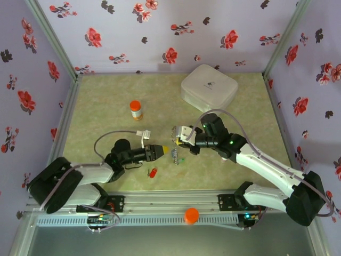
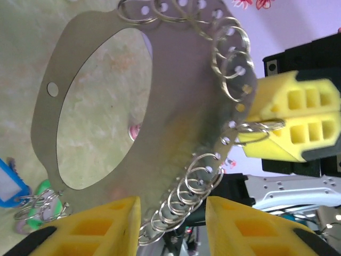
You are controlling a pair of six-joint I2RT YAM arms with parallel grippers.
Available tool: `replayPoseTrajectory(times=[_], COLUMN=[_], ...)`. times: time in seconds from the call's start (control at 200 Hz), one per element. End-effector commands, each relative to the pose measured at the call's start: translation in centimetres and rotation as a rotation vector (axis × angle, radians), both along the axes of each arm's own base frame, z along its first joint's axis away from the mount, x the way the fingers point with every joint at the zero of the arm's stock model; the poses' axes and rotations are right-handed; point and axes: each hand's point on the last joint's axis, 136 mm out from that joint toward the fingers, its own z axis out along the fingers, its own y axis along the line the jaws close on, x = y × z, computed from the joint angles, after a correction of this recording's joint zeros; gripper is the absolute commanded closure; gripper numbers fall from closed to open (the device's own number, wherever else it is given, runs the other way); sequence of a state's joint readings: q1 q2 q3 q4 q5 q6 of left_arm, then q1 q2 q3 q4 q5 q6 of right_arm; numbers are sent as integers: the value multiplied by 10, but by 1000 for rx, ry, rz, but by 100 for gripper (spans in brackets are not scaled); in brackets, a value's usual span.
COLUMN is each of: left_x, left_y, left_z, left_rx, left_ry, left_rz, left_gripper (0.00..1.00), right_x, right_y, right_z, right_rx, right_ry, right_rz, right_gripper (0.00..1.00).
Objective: Put the keys on the keyring
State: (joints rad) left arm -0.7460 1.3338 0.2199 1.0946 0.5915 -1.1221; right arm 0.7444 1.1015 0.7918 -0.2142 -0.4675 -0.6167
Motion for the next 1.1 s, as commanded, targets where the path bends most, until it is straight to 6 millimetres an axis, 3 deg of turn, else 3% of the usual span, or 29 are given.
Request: replayPoseTrajectory(times=[0.0, 0.31, 1.09], left_x=[-1, -4, -13], left_y=[-9, -7, -10], left_z=[31, 39, 48], left_rx=[-128, -125, -141], left_ry=[-14, -120, -159], left_rz=[-61, -100, -145], left_gripper=[64, 58, 60], right_x=[-4, -15, -6], right_y=[8, 10, 24], right_z=[18, 25, 26], right_rx=[58, 93, 114], right_ry=[-6, 35, 38], right_rz=[30, 71, 65], right_gripper=[100, 100, 100])
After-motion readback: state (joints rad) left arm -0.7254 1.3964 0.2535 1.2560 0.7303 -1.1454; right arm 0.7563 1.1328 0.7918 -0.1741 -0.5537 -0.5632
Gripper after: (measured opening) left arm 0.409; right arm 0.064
